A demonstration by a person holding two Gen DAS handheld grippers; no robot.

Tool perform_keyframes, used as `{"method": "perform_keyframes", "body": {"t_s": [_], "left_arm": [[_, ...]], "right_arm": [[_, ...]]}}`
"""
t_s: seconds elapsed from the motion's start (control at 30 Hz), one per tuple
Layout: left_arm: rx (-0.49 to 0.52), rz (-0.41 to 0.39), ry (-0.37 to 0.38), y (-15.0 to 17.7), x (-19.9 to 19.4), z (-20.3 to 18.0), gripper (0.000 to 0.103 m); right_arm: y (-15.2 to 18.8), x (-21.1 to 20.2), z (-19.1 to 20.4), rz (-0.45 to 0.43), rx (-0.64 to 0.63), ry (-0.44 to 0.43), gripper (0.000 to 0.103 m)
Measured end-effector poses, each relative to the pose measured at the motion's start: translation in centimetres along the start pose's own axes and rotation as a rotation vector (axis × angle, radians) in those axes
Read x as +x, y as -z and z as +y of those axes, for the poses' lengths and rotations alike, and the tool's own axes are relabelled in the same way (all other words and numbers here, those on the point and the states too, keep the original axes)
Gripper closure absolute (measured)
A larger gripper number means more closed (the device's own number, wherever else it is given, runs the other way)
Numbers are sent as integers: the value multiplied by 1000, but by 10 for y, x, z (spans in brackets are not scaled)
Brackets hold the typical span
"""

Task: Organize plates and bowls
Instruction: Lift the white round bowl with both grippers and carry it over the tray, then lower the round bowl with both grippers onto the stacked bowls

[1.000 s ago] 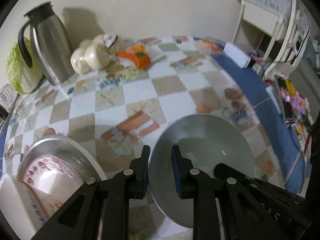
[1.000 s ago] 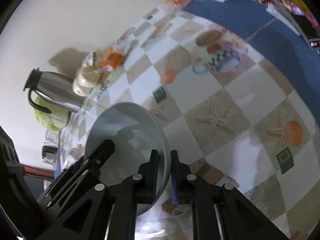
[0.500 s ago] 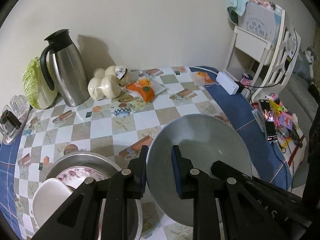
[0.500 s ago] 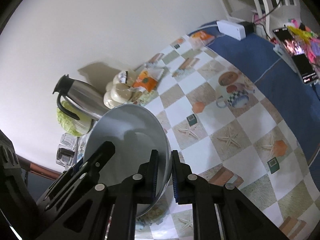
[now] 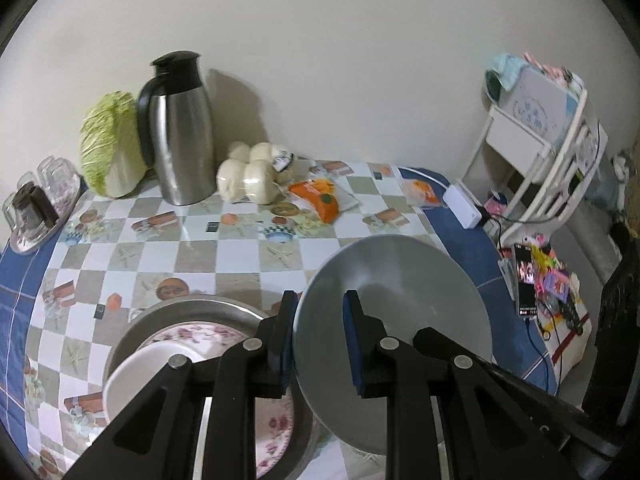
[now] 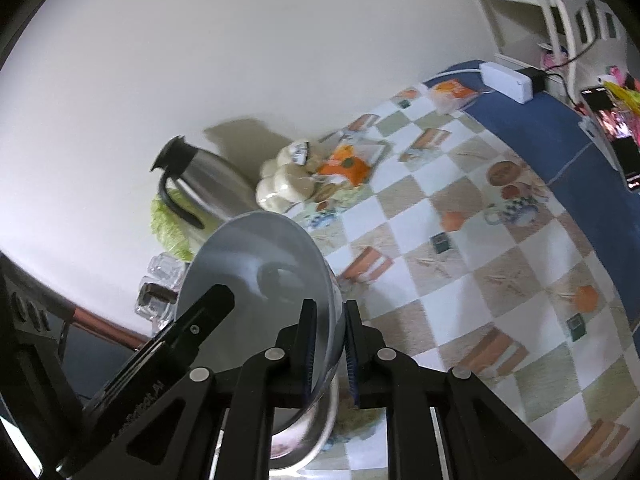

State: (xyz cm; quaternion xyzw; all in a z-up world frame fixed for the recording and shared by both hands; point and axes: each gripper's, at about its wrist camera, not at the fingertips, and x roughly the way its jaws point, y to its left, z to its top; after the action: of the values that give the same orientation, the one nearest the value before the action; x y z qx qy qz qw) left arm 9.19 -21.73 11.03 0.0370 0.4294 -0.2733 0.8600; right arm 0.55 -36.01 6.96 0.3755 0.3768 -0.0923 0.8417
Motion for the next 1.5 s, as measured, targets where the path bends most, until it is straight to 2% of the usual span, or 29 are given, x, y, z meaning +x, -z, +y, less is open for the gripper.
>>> {"method": "perform_keyframes", "body": {"t_s": [0.57,1.0,1.5], "left_arm": [[-147,-35,-16,3,-41,79,81],[-239,-50,-37,19,-66,125,81],[-289,26,-25,42,-53,147,81]], "right_arm": [[25,19,71,47,-90,-67,86],[50,25,116,81,-192,-69,86],[70,41,126,132,-236,-7,86]]}}
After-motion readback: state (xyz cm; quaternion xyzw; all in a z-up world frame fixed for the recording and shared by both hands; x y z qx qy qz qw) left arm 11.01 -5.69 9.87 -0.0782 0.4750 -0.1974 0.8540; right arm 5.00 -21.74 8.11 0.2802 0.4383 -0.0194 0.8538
